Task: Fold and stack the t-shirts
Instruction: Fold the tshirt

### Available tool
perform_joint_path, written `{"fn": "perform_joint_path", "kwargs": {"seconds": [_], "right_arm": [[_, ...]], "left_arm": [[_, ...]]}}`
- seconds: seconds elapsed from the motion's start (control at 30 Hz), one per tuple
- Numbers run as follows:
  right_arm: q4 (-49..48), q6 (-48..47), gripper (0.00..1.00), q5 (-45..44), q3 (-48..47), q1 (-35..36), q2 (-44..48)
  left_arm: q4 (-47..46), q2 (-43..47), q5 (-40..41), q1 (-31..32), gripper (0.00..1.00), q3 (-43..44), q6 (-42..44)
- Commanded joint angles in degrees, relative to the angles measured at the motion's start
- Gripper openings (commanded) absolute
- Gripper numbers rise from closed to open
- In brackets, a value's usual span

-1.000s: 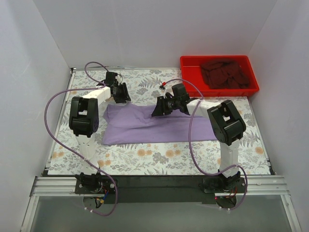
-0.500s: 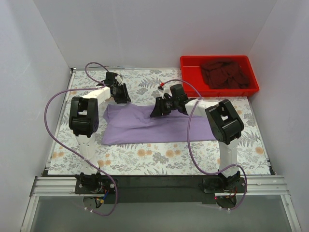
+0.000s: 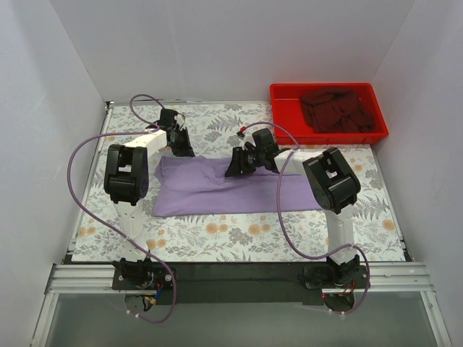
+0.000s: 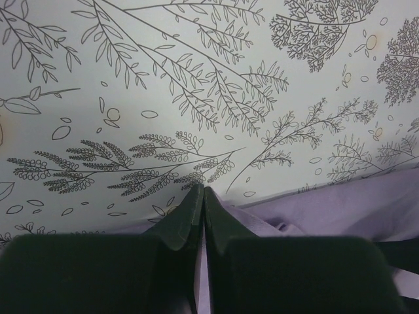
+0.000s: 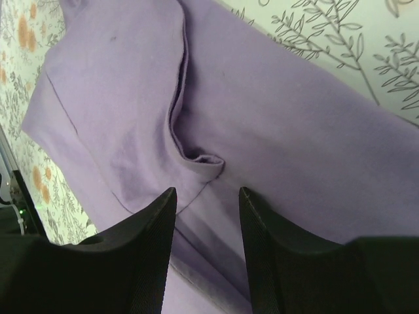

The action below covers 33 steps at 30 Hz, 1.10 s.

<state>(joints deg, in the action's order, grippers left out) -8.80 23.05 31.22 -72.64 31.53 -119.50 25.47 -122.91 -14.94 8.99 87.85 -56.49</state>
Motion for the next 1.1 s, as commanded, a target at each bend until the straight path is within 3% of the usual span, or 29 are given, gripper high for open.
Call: {"fn": "perform_joint_path", "kwargs": {"seconds": [0.0, 0.53, 0.73, 0.87, 1.07], "right_arm": [[-1.13, 1.56, 0.50, -1.87, -3.20, 0.20, -1.43], [-1.22, 1.82, 0.45, 2.00, -7.52, 0.73, -4.60], [-1.22, 1.56, 0.26, 2.35, -7.60, 0.73, -3.90], [-1.14, 0.95, 0.03, 2.97, -8.74, 0.73, -3.46], [-0.08, -1.16, 0.01, 2.88, -10.76, 0.73, -3.28]], "left_arm": [[4.14, -1.19, 1.49, 0.50, 0.00, -0.58, 1.38], [3.44, 1.71, 5.09, 0.50, 0.00, -1.19, 0.68], [3.27, 2.94, 6.41, 0.50, 0.00, -1.19, 0.24], [2.65, 4.78, 7.38, 0.06, 0.00, -1.45, -0.64], [1.60, 7.68, 9.22, -0.64, 0.00, -2.42, -1.52]]}}
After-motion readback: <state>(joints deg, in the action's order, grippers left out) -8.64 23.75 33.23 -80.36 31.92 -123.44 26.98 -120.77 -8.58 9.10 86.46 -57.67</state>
